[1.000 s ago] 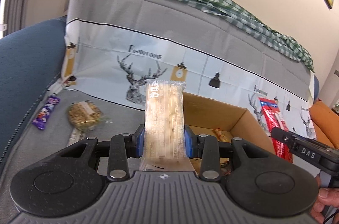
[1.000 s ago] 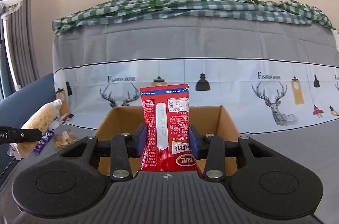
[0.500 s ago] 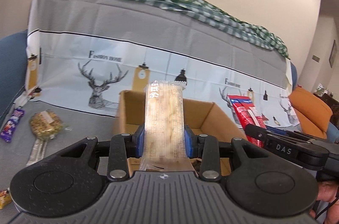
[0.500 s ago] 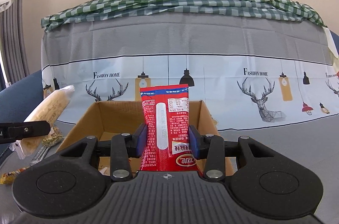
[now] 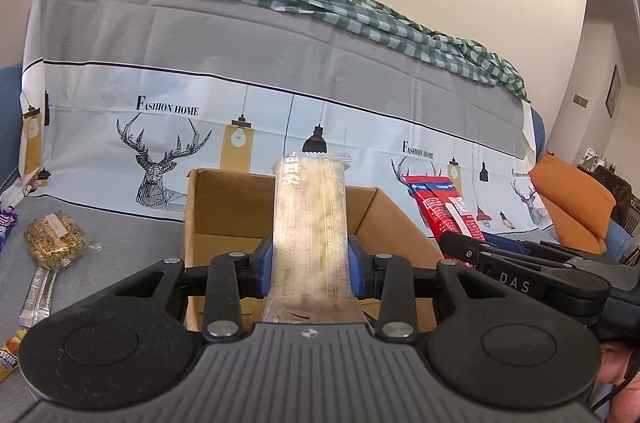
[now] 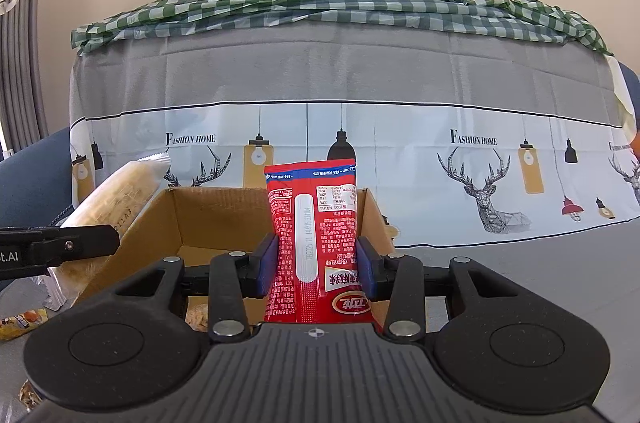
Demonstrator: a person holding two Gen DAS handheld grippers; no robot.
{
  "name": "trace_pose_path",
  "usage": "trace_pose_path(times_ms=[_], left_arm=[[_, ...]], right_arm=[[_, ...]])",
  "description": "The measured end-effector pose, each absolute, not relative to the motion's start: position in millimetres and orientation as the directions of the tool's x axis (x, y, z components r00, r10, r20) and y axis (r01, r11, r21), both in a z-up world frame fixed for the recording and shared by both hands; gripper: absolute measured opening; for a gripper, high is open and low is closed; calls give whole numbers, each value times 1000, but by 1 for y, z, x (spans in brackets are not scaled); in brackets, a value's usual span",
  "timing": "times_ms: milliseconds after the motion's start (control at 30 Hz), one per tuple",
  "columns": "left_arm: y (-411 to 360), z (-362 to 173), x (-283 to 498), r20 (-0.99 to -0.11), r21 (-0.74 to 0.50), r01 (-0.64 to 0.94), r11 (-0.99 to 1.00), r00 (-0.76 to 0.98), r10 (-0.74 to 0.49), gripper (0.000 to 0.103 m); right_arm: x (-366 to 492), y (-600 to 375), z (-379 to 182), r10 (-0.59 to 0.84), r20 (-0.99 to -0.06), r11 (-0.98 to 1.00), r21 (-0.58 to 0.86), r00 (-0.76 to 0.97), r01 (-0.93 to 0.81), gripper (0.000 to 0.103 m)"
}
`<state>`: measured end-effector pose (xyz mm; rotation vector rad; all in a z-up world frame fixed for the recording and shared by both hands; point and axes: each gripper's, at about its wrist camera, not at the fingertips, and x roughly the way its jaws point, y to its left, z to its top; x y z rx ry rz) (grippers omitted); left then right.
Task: Organize snacks
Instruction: 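Lift the red wafer pack and biscuit stick over the box with both tools, then open both tools to drop the red wafer pack and biscuit stick into the box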
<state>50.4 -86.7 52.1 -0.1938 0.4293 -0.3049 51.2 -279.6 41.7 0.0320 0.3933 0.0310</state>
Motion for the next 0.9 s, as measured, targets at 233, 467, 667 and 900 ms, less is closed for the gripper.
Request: trace_pose_path(times_ms=[233, 467, 667, 900], left_arm=[[-86, 52, 53, -379, -247, 250, 936, 864, -331, 40], [-88, 52, 50, -374, -247, 256, 935, 864, -336, 40], [-89, 52, 50, -373, -249, 260, 933, 863, -340, 40], [-89, 52, 50, -374, -250, 260, 933, 863, -340, 40]], right_arm=[[52, -279, 40, 33, -383, 999, 38, 923, -20, 43], [52, -277, 40, 35, -381, 999, 34, 924, -24, 43], [52, -278, 39, 36, -384, 999, 36, 923, -24, 43], [53, -279, 39, 38, -386, 999, 33, 922, -28, 43]])
